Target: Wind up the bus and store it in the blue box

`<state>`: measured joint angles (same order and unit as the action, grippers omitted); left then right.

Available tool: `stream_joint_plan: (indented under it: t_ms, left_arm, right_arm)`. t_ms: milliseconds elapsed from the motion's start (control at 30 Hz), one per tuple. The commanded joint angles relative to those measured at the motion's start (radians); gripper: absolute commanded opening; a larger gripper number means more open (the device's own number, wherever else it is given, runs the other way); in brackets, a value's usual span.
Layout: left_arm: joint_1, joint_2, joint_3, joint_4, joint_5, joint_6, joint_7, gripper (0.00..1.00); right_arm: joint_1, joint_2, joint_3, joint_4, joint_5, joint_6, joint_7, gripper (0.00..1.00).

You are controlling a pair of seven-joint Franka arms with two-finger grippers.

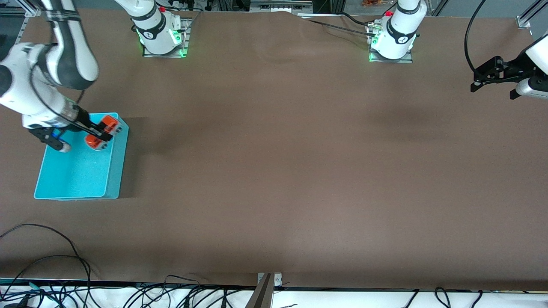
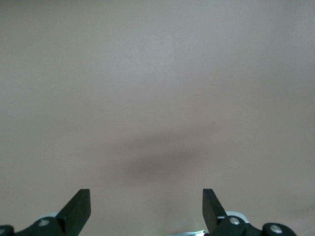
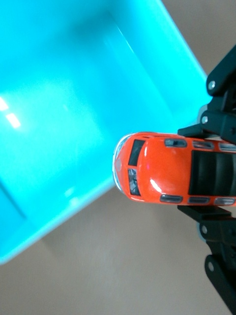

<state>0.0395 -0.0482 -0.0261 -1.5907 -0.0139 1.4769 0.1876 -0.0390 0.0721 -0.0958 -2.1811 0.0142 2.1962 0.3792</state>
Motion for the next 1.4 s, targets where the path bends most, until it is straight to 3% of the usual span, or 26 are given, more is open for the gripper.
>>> stream_joint_plan:
  t_ms: [0,167,333,633,933,1367]
  left_arm:
    - [0.008,0.008,-0.001,0.026,-0.028,-0.021,0.021,1.0]
    - [0.008,0.008,-0.001,0.026,-0.029,-0.021,0.021,1.0]
    - [0.008,0.008,-0.001,0.026,-0.029,-0.021,0.021,1.0]
    - [0.008,0.008,-0.001,0.026,-0.029,-0.021,0.021,1.0]
    - [0.007,0.008,-0.003,0.025,-0.029,-0.021,0.021,1.0]
    - [0.007,0.01,-0.003,0.026,-0.029,-0.021,0.019,1.0]
  right_arm:
    - [-0.041,-0.043,-0.073,0.0,0.024,-0.062,-0.249,0.0]
    - [-0.071,-0.028,-0.125,0.0,0.015,-0.043,-0.405,0.0]
    - [-0.085,0.003,-0.137,0.0,0.006,0.0,-0.528,0.0]
    - [-0.085,0.098,-0.136,0.007,-0.18,0.062,-0.6,0.0]
    - [-0.085,0.156,-0.134,0.014,-0.183,0.123,-0.62,0.0]
    - [-0.087,0.302,-0.133,0.115,-0.183,0.145,-0.611,0.0]
